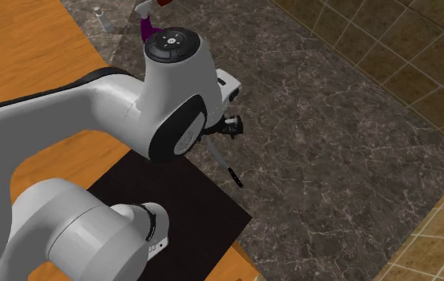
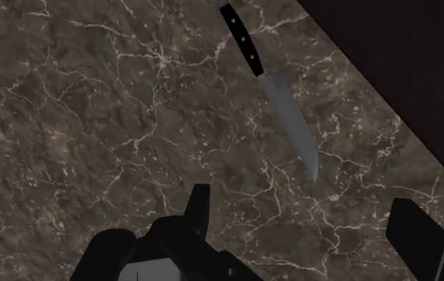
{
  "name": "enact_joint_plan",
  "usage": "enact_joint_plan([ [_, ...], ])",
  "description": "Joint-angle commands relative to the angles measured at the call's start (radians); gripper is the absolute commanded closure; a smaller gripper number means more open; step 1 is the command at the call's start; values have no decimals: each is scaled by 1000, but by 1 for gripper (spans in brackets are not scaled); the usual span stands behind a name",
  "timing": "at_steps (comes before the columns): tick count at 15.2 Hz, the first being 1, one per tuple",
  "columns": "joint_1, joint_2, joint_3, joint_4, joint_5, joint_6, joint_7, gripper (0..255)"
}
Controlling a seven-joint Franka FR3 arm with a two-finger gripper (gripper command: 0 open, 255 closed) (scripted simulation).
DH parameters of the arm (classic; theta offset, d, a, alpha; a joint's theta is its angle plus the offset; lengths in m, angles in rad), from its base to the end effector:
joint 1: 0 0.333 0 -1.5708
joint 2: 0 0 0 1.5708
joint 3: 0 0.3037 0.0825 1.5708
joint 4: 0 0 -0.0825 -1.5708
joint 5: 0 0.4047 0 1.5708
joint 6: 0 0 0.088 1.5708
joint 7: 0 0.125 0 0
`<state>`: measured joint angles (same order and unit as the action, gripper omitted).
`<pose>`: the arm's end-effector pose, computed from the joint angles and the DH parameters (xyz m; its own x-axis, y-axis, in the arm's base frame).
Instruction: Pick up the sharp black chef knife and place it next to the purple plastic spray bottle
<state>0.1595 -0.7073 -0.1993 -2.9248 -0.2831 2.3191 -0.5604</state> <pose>0.3390 -0.0049 0.3206 0.7340 0.6785 0.0287 0.6702 -0.7305 0.1312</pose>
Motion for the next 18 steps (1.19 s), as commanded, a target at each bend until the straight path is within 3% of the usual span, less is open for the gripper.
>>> enact_joint_plan([
  [1,6,48,-30,-39,-32,89,-65,0],
  [6,11,276,-108,-88,-126,360,-218,0],
  [13,4,731,-179,-50,-278,773,-387,0],
  [18,42,878,-234,-7,-376,884,-311,0],
])
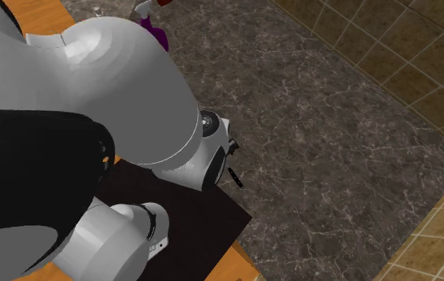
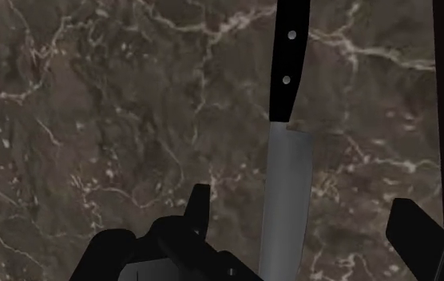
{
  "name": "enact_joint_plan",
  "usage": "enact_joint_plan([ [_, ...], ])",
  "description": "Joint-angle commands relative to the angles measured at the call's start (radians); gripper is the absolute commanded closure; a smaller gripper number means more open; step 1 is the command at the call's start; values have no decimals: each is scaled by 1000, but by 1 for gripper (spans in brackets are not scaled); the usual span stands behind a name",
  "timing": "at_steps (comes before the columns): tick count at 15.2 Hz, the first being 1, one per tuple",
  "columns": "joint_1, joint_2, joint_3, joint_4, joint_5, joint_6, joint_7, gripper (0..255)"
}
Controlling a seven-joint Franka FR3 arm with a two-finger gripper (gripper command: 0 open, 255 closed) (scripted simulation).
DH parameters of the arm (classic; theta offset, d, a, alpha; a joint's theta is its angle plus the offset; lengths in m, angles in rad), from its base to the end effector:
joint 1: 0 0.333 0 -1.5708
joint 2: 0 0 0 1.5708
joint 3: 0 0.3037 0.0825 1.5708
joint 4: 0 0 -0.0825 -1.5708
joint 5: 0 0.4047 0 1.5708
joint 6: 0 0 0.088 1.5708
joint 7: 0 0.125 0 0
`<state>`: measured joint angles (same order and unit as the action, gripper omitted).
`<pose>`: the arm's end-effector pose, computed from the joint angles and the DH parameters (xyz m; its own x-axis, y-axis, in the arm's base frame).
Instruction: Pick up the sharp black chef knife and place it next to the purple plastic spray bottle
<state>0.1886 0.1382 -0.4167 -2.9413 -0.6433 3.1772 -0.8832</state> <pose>0.3166 -0.0283 0.1076 0.2635 0.9642 -0.0299 0.9603 -0.2592 0.1034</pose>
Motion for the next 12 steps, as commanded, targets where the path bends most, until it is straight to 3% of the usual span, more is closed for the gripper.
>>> enact_joint_plan([
  [1,27,62,-29,17,-18,49,19,0],
  [3,52,138,-46,38,-12,106,29,0],
  [11,52,137,-45,37,-6,105,25,0],
  [12,52,137,-45,37,-6,105,25,255],
])
